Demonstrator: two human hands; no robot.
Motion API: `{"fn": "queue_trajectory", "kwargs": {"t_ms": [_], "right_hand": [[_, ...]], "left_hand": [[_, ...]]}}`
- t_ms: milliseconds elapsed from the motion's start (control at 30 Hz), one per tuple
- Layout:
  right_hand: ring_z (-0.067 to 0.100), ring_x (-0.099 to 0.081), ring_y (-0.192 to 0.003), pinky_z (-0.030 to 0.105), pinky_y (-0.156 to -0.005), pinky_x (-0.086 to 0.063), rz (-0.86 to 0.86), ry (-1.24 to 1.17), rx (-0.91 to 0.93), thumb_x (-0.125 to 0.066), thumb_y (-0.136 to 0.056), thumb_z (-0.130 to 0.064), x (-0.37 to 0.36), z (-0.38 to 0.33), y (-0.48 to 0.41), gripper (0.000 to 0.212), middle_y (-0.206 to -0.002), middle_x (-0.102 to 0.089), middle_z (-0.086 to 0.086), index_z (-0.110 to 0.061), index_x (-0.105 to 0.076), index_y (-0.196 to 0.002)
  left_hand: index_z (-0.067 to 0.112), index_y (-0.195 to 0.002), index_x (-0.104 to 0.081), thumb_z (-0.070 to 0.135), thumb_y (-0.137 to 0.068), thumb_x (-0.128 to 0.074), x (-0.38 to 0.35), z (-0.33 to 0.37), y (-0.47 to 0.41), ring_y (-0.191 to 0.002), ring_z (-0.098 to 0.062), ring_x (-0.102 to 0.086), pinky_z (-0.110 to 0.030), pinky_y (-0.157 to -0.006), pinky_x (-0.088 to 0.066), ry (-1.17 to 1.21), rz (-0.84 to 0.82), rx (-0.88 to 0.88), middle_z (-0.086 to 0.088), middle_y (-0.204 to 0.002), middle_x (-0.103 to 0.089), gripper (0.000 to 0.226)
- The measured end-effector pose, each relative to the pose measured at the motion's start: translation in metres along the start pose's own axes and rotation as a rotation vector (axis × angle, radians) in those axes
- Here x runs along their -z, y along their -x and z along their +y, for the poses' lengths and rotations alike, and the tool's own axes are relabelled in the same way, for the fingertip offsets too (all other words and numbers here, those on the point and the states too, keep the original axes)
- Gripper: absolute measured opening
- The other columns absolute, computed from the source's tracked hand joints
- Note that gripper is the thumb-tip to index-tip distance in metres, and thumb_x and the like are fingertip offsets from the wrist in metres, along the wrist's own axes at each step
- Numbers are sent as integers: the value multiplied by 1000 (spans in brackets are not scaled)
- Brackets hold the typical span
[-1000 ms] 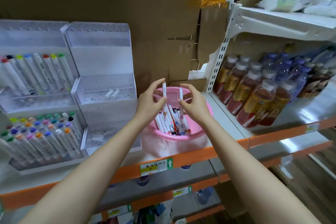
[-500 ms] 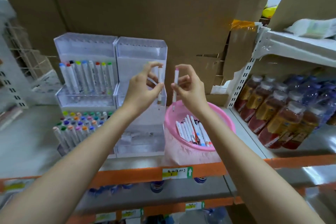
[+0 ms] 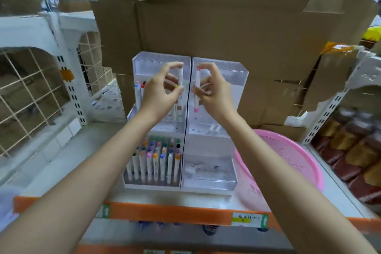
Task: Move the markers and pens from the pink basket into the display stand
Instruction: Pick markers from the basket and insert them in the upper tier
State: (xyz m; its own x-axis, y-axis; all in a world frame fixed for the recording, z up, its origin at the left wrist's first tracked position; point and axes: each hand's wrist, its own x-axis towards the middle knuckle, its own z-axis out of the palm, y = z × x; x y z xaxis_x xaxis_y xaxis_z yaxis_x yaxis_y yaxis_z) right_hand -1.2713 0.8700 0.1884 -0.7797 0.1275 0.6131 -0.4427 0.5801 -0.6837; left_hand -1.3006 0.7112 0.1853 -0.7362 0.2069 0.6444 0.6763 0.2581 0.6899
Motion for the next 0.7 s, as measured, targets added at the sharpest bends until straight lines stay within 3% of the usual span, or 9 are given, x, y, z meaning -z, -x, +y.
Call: {"fn": "queue_trajectory", "kwargs": {"t_ms": [133,300,500,700], "right_hand": [[32,-58,-63,49,-55,-52,27,-19,11,-69,-84,-3,-26,-10,-15,39,-71,-54,13,-17,-51,-116],[27,-63,-64,49,-56,-53,53,-35,8,-69,-84,-5,-50,-19,-25,39,-74,-58,17,-19,-49,-114],[24,-58,-59,48,-54,-54,134,-64,6,-74,-83,-13,-80,-21,-27,38,-73,-52,8,-21,-50,-112],[21,-56,-59,36,-54,-51,212,46,63,-71,-85,-9,-102,-21,-22,33,-71,-54,10,-17,-50,-109]], "left_hand": [[33,-124,-52,15,-87,-68,21,-12,-12,-79,-10,-65,-41,-70,-59,-13,11,-18,10,-86,-55,44],[35,-121,-53,16,-86,-68,44,-31,-25,-77,-14,-66,-39,-70,-59,-19,15,-49,8,-87,-57,43],[25,-123,-55,8,-84,-69,58,-48,-29,-77,-4,-62,-12,-69,-52,-19,4,-120,-2,-89,-59,45],[23,-121,-55,5,-82,-71,63,-61,-31,-79,-7,-64,-17,-75,-54,13,-33,-200,-2,-84,-62,45]]}}
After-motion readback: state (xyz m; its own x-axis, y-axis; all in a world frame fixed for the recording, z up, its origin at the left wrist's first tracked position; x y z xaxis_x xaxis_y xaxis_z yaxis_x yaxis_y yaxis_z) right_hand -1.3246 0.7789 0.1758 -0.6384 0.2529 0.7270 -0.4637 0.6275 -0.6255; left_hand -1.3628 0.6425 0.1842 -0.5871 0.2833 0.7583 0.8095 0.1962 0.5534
